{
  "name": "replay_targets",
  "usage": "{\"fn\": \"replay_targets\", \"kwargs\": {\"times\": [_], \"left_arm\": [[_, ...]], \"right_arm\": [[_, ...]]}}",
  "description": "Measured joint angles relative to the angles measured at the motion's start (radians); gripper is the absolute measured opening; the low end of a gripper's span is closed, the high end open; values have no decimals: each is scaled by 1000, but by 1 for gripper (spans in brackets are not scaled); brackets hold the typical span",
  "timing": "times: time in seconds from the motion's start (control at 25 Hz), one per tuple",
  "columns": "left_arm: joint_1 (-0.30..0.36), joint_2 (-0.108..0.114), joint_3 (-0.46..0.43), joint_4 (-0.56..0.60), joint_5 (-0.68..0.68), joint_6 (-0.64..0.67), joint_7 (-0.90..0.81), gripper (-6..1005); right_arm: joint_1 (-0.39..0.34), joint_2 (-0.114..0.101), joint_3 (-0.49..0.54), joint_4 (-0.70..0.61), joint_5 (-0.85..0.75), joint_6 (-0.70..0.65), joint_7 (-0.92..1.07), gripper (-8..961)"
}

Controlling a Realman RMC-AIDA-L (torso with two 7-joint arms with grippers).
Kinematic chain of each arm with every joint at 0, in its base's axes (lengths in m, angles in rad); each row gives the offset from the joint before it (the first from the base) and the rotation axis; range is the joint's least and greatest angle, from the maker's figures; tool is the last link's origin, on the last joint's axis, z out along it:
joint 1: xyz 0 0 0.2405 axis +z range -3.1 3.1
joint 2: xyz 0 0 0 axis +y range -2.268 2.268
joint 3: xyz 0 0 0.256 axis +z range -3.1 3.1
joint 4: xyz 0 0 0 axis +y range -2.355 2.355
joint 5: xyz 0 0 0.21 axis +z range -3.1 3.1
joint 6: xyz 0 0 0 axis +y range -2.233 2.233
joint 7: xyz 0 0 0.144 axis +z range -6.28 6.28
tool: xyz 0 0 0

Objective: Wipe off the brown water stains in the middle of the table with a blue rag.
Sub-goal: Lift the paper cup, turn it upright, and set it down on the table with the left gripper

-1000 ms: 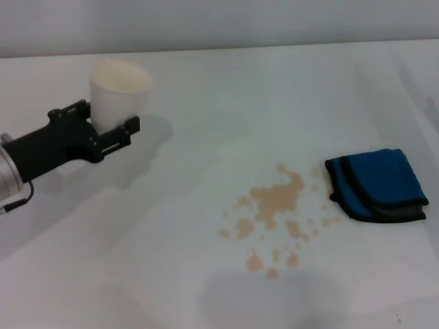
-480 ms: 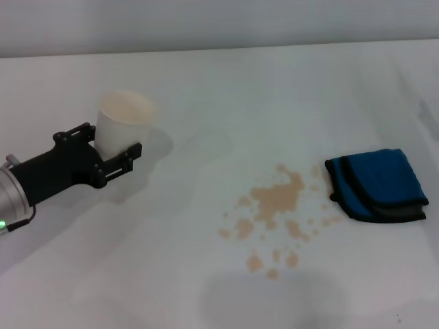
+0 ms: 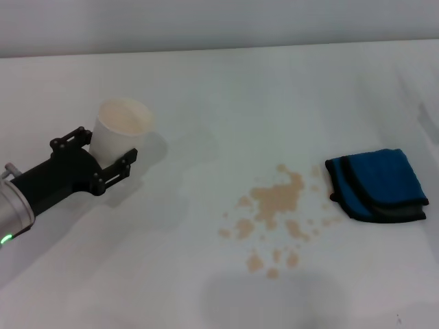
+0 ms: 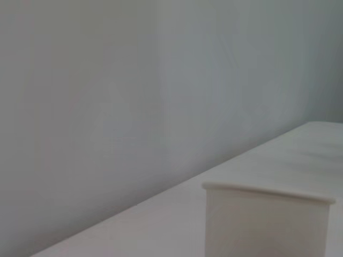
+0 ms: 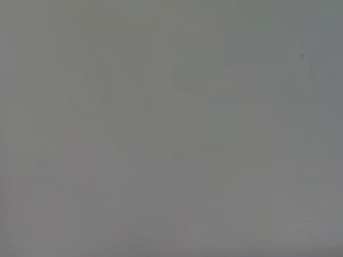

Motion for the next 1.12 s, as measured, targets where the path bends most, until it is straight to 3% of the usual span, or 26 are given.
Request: {"fn": "replay_targets", "kwargs": {"times": [0.44,1.12], "left_arm": [[-16,-12,3,-130,-95,-10,180,689],[-45,-13,3,-209,-101,26,219,690]], "right_arm": [[8,0,-26,-6,0,-25,-3,873],[11,0,-27,-9,0,-30,-9,872]]}}
